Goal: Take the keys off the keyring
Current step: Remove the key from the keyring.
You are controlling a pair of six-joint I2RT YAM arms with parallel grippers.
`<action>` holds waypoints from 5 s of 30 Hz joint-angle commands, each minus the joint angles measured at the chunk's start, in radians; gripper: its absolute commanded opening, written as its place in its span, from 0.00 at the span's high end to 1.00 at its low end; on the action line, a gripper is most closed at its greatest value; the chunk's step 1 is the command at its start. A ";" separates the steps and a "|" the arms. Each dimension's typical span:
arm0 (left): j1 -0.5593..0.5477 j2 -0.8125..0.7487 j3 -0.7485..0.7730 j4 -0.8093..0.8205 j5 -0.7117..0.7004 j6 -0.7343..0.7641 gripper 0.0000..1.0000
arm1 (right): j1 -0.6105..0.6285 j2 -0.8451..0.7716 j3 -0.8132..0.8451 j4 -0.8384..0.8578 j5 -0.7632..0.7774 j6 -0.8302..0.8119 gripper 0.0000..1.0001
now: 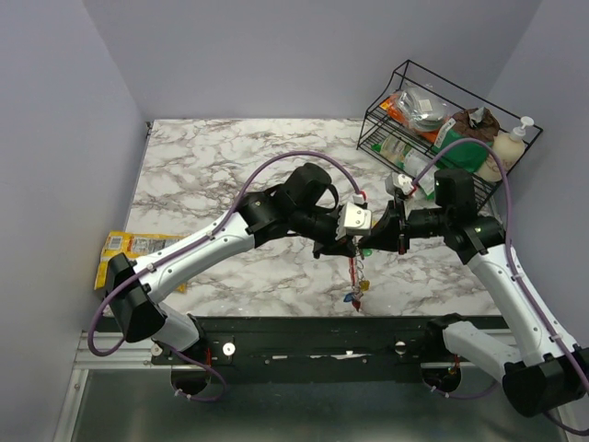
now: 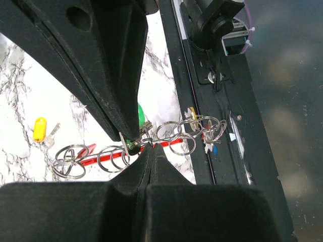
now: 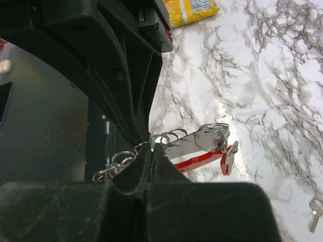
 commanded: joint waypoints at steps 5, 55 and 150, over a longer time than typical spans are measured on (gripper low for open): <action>-0.028 -0.083 0.021 0.035 0.164 0.019 1.00 | -0.051 0.052 -0.006 0.047 0.028 -0.006 0.99; -0.028 0.016 0.023 0.169 -0.069 -0.160 1.00 | -0.049 -0.233 0.166 -0.249 0.109 -0.410 0.99; 0.172 0.055 -0.068 0.429 -0.161 -0.580 0.81 | 0.454 -0.221 -0.048 -0.064 0.909 -0.519 0.99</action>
